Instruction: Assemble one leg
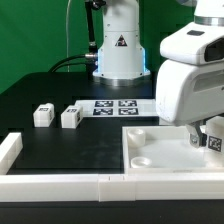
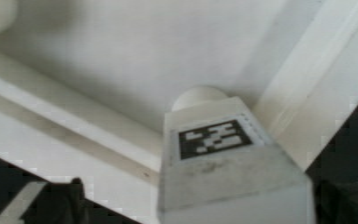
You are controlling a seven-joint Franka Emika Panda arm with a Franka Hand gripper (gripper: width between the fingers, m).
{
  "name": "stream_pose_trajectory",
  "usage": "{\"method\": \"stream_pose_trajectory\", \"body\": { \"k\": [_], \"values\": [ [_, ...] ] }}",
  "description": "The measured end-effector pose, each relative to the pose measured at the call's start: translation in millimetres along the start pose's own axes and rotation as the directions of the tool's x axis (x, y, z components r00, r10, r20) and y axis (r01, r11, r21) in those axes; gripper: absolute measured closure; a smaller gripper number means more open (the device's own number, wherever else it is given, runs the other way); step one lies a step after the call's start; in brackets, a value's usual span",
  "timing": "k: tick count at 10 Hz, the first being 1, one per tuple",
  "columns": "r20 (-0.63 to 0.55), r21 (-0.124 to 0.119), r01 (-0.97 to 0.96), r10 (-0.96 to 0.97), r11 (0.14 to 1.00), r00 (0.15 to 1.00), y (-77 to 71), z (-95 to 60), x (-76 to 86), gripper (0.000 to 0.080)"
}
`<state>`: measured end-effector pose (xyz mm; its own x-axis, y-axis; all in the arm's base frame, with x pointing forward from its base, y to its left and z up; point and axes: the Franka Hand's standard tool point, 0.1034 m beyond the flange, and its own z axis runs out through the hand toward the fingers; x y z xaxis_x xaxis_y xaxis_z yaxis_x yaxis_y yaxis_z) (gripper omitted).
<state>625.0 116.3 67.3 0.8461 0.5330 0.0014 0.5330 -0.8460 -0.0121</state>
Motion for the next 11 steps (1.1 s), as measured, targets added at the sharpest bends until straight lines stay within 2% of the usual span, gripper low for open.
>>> {"method": "stream_pose_trajectory", "body": {
  "k": [1, 2, 3, 4, 5, 6, 7, 9, 11],
  "values": [
    [0.000, 0.000, -0.002, 0.002, 1.000, 1.000, 0.0, 0.2, -0.2, 0.0150],
    [0.001, 0.000, -0.002, 0.002, 1.000, 1.000, 0.2, 0.3, -0.5, 0.0271],
    [0.001, 0.000, -0.002, 0.002, 1.000, 1.000, 0.2, 0.5, -0.7, 0.0441],
    [0.001, 0.001, -0.012, 0.012, 1.000, 1.000, 0.1, 0.6, -0.8, 0.0441],
    [0.002, 0.001, -0.042, 0.042, 0.999, 0.999, 0.2, 0.6, -0.9, 0.0511],
    [0.001, 0.001, -0.045, 0.045, 0.999, 0.999, 0.2, 0.6, -0.9, 0.0511],
    [-0.002, 0.003, -0.152, 0.152, 0.988, 0.988, -0.4, 0.6, -0.5, 0.0511],
    [-0.012, 0.002, -0.379, 0.379, 0.926, 0.925, -0.9, 0.5, 1.0, 0.0511],
    [-0.012, 0.006, -0.573, 0.573, 0.819, 0.819, -1.6, 0.7, 1.4, 0.0511]
  ]
}}
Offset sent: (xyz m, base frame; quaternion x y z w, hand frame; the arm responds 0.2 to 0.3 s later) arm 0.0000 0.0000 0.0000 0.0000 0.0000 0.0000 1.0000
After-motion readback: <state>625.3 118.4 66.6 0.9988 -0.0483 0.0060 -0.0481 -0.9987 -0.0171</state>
